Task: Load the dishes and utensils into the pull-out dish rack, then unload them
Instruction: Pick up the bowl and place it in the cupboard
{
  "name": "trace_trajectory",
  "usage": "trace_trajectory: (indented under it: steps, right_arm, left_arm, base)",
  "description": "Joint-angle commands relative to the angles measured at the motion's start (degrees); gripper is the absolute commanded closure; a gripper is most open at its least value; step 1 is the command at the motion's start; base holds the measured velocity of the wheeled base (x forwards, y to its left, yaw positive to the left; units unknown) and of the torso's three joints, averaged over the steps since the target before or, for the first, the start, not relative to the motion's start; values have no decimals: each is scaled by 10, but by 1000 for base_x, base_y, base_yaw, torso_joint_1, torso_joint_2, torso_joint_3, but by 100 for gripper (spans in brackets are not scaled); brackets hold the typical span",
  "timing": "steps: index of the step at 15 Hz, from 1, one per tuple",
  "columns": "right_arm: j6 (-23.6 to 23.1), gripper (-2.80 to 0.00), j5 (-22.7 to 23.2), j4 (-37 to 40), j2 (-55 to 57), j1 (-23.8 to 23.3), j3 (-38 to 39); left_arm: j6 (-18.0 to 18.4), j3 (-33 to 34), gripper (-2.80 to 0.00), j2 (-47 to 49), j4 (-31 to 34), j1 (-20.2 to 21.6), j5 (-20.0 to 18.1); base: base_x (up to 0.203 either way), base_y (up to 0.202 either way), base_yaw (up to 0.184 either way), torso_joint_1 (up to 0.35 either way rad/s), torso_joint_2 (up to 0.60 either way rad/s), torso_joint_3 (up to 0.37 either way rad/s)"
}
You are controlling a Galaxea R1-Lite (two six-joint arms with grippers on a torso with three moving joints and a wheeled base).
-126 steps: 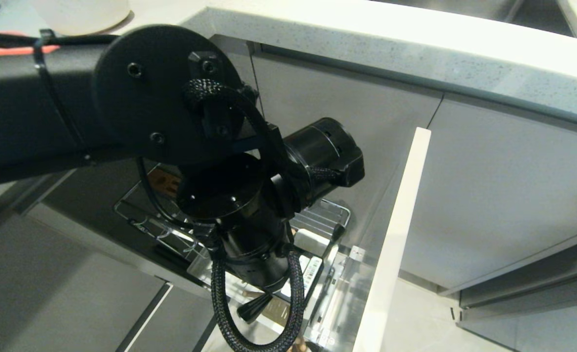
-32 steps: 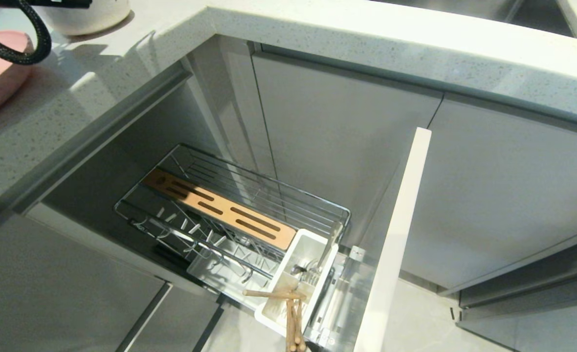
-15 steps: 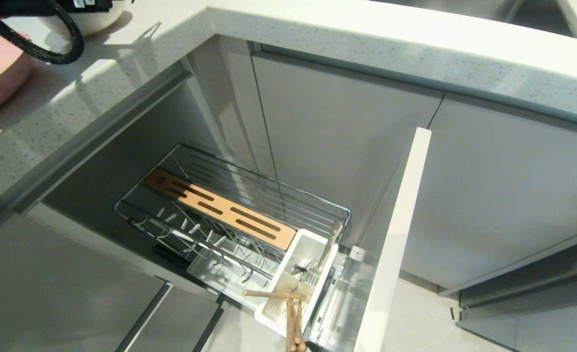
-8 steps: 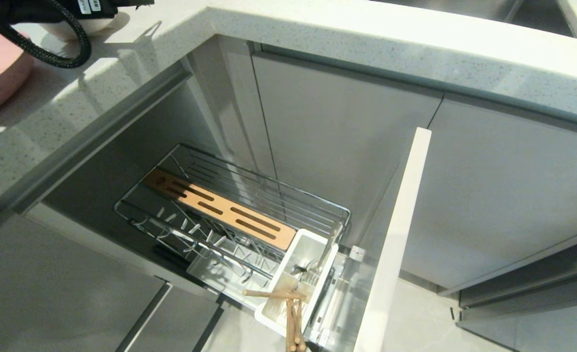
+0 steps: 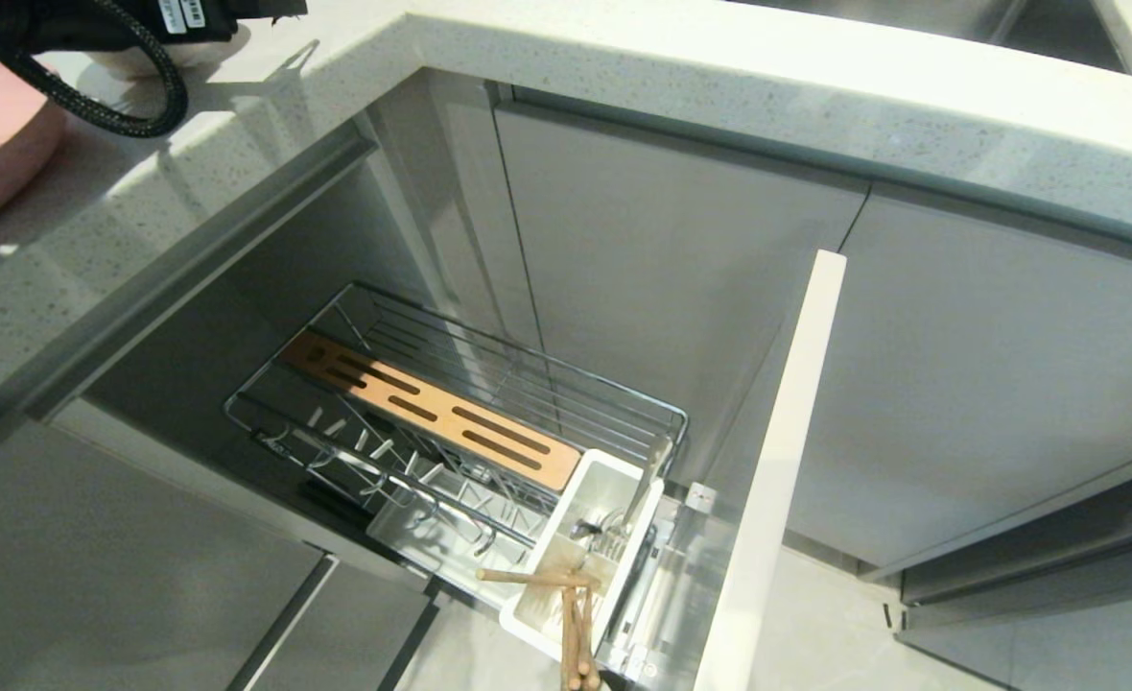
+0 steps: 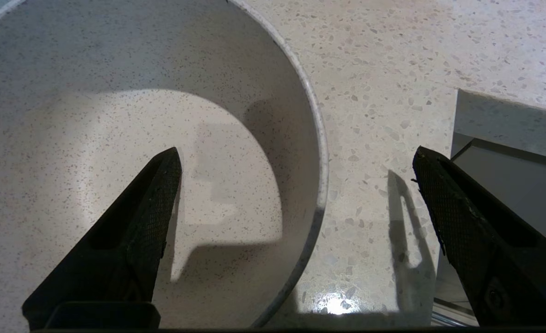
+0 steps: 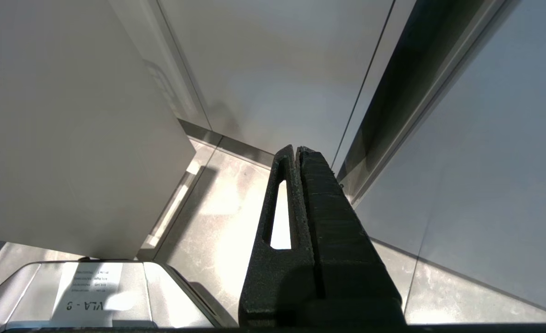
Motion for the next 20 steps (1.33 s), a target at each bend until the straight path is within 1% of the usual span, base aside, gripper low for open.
trace_trajectory:
  steps: [1, 7, 10, 13, 14, 20]
  right_arm:
    - [0, 0, 0, 0, 0, 0, 1]
    - [0, 0, 0, 0, 0, 0, 1]
    - [0, 0, 0, 0, 0, 0, 1]
    - [0, 0, 0, 0, 0, 0, 1]
    - [0, 0, 0, 0, 0, 0, 1]
    - [0, 0, 0, 0, 0, 0, 1]
  left_arm:
    - [-1, 0, -280, 2, 2, 0, 1]
    - [-2, 0, -280, 5, 2, 0, 1]
    - [-11, 0, -280, 6, 3, 0, 1]
    - [-12, 0, -280, 6, 2, 0, 1]
    - [-12, 0, 0, 6, 2, 0, 1]
    - [-28, 0, 0, 5, 0, 0, 1]
  base:
    - [0, 0, 0, 0, 0, 0]
    - [0, 0, 0, 0, 0, 0]
    - [0, 0, 0, 0, 0, 0]
    - [0, 0, 0, 0, 0, 0]
    - [0, 0, 0, 0, 0, 0]
    - [0, 0, 0, 0, 0, 0]
